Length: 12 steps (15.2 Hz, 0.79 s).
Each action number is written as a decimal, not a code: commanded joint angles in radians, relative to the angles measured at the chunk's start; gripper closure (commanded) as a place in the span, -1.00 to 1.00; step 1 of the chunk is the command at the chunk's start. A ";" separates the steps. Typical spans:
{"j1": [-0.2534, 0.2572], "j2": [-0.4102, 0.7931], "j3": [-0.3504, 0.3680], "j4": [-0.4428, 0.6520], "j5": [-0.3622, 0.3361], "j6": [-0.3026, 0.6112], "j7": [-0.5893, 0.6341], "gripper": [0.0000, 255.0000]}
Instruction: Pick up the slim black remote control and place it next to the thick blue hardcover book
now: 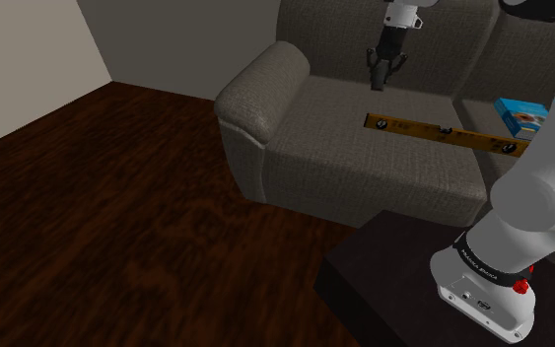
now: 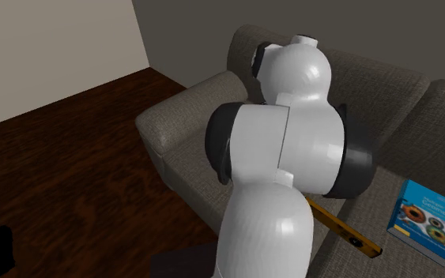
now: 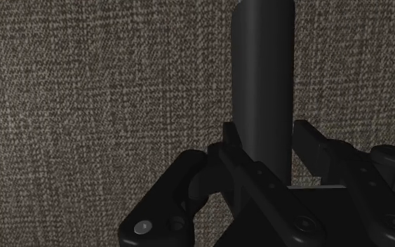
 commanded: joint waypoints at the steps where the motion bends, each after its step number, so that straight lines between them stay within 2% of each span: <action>1: -0.020 -0.037 -0.014 -0.052 -0.007 0.011 -0.037 1.00; 12: -0.150 -0.143 -0.105 -0.205 -0.047 0.035 -0.255 1.00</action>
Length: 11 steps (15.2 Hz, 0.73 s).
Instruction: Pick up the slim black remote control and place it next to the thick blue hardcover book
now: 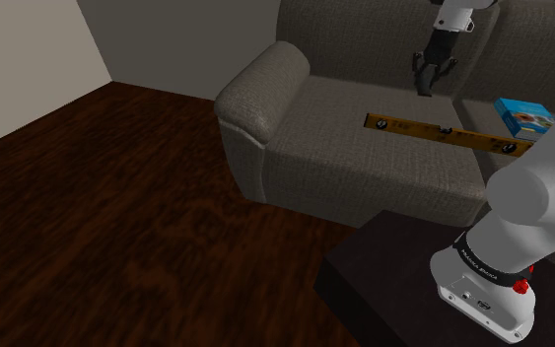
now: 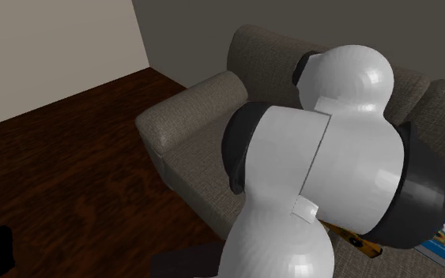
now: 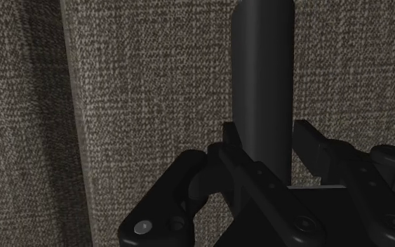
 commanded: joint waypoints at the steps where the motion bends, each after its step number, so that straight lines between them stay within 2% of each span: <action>1: -0.026 -0.018 -0.019 -0.030 -0.009 0.009 -0.046 1.00; 10: -0.149 -0.014 -0.103 -0.030 -0.033 -0.001 -0.245 1.00; 11: -0.150 -0.010 -0.102 -0.039 -0.032 0.011 -0.246 1.00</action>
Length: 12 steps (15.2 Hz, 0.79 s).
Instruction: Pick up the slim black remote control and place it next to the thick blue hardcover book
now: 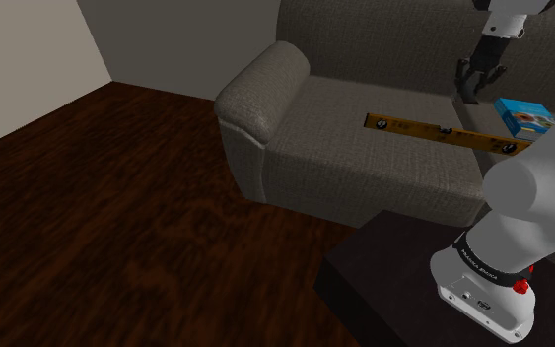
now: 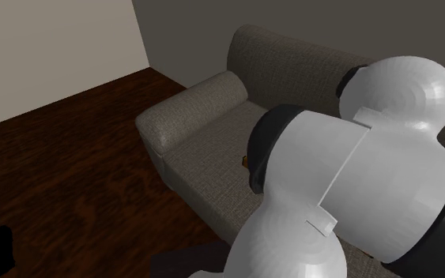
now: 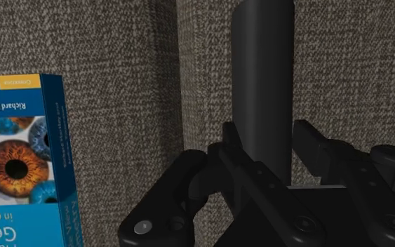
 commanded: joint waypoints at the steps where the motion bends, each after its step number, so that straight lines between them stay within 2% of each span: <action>1: -0.007 0.002 -0.004 -0.018 0.000 0.019 -0.014 1.00; 12: -0.011 0.058 0.003 -0.095 0.023 0.149 -0.032 1.00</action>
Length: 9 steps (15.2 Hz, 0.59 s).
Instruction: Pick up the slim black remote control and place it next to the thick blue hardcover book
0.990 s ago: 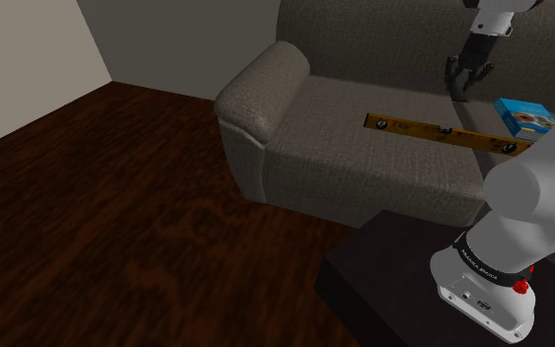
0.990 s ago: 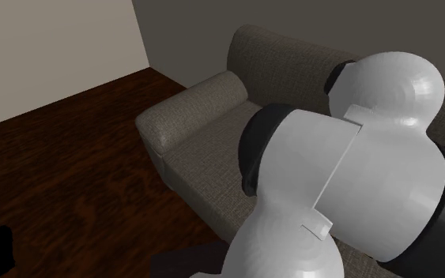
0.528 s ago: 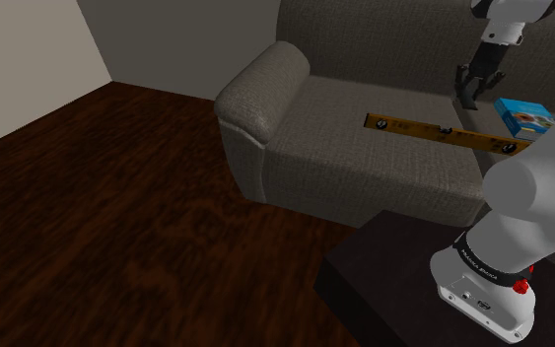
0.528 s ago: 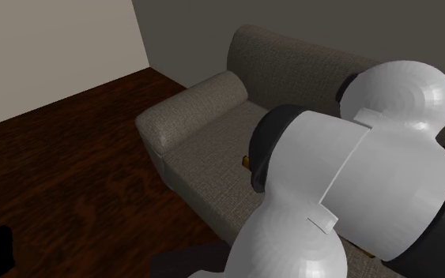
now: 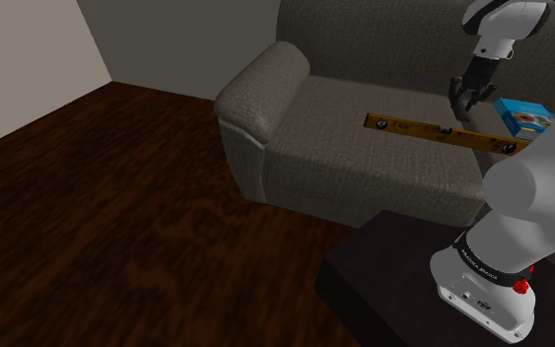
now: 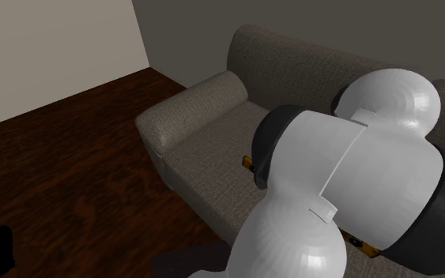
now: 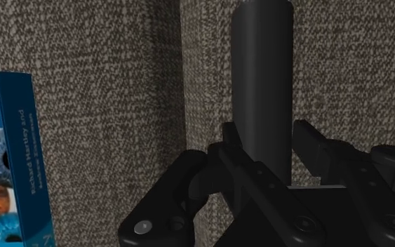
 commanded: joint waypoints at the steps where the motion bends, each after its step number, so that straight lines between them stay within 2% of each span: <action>1: -0.001 0.013 0.002 -0.011 0.006 0.024 -0.004 1.00; 5: -0.004 0.038 0.006 -0.031 0.016 0.067 -0.011 1.00; 9: -0.004 0.038 0.006 -0.031 0.016 0.067 -0.011 1.00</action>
